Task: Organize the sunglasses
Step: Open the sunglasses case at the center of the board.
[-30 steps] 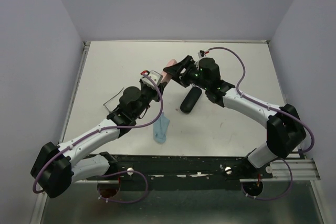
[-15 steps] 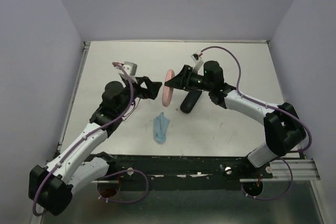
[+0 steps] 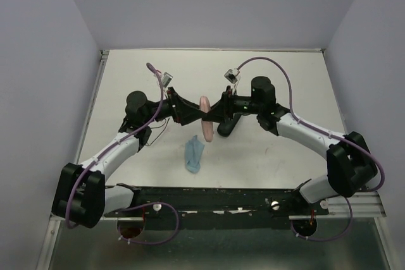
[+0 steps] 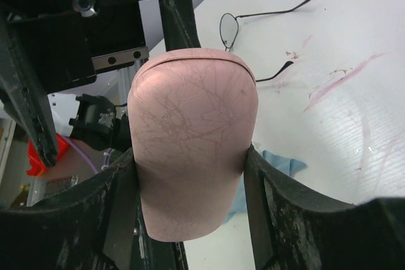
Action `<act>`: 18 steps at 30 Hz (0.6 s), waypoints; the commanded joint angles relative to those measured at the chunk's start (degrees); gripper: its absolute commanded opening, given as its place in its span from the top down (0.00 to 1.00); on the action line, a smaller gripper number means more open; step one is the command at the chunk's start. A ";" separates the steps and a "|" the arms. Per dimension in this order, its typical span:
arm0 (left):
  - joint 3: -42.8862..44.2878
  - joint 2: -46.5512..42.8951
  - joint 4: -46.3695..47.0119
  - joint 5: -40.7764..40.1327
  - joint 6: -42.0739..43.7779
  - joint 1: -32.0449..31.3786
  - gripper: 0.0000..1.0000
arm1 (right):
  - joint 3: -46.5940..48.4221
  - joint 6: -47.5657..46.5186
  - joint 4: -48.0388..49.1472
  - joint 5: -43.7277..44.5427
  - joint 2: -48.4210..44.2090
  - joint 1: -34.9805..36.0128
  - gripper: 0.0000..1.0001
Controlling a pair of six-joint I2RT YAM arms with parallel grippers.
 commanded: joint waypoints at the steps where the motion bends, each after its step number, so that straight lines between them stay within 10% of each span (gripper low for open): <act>1: -0.17 1.87 13.67 8.99 -4.73 0.09 0.01 | -0.10 -4.37 2.13 -8.61 -2.35 -0.05 0.91; 18: 4.48 2.49 -4.05 2.94 6.24 -1.14 0.01 | 1.30 -5.87 1.87 -14.24 -3.76 0.12 0.93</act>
